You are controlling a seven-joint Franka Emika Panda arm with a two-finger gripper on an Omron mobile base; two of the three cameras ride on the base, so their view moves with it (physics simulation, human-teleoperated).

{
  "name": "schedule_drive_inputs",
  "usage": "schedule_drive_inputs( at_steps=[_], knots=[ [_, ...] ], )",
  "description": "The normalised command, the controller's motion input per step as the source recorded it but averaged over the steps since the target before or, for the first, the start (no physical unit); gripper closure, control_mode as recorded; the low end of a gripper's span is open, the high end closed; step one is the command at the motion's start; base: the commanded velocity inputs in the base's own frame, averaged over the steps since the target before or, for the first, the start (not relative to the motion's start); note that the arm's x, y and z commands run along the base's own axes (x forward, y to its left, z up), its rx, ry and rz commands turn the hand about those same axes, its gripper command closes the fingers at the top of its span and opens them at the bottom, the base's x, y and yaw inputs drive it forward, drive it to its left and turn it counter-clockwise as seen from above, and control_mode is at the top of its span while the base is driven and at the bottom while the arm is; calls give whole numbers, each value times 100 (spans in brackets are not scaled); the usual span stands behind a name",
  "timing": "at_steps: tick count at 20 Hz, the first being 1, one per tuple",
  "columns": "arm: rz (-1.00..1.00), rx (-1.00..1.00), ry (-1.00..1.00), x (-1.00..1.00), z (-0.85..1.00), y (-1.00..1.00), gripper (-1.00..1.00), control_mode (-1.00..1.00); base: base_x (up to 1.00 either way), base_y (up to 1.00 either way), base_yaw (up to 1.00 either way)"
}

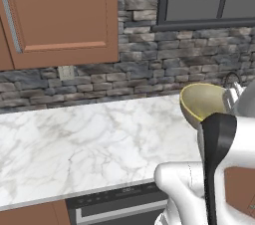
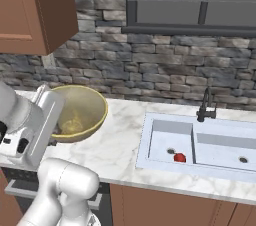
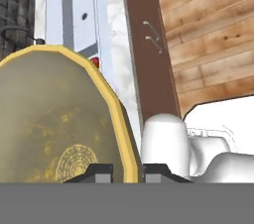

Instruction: Clear the mugs and bowl far away from the sink.

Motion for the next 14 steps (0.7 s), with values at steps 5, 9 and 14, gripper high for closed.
schedule_drive_inputs(
  at_steps=[5,9,14],
  knots=[
    [1,-7,5,-20,6,0,100,100,-10,-27,-5],
    [0,0,0,0,0,0,100,100,-1,-21,-90],
    [0,0,0,0,0,0,100,100,0,0,-100]
  ],
)
